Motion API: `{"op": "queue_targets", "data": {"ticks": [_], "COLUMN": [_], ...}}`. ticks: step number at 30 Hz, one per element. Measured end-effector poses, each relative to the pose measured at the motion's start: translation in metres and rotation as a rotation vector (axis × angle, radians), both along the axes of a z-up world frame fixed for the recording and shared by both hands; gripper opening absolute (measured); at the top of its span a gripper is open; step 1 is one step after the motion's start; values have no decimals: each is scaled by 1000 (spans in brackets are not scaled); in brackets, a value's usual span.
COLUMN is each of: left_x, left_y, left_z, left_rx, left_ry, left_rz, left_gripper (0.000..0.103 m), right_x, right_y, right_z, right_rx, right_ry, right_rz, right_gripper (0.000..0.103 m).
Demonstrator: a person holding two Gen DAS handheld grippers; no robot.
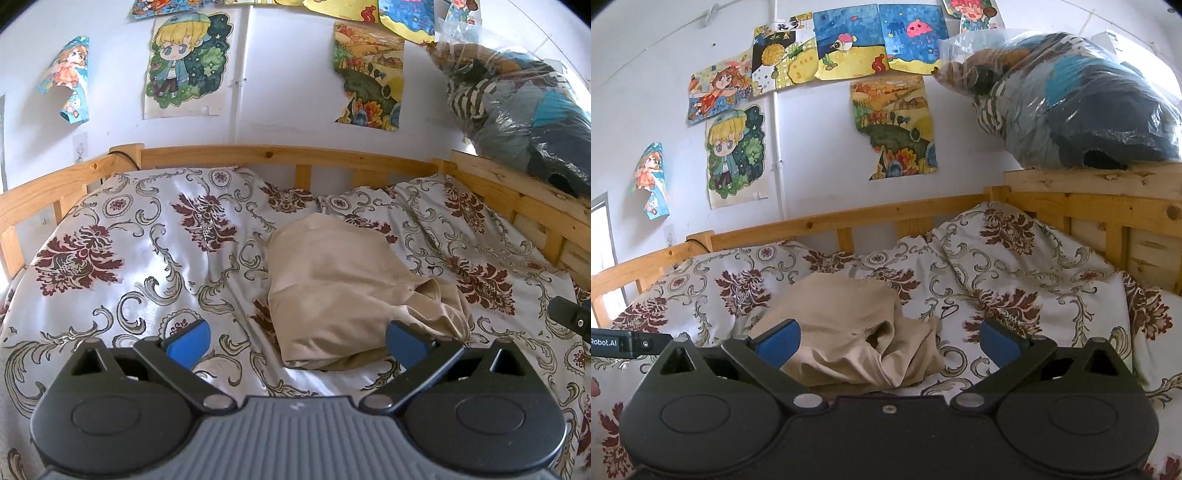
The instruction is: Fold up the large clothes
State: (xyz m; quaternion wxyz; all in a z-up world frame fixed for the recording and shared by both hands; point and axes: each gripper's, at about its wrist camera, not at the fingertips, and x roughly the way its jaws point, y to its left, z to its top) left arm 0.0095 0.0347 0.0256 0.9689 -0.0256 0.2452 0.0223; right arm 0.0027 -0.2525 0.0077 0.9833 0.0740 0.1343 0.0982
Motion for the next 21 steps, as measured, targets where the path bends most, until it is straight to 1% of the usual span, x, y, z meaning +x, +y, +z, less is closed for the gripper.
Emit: {"op": "queue_targets", "data": {"ticks": [12,15,21], "left_x": [-1,1,2], "left_y": [-1,-2,-3], "left_z": [0,-1,-3], "left_rx": [-3,0,24], "left_ry": [-2,21,35], "left_rz": [-4,3,38], "left_gripper": [102,102,102], "right_x": [0,1,3], "right_y": [0,1,2], "right_z": [-1,-3,-7], "right_rx": [0,2,2], "right_ry": [5,10,27], "right_rz": [-1,-3,-6], "right_gripper": [102,102,102]}}
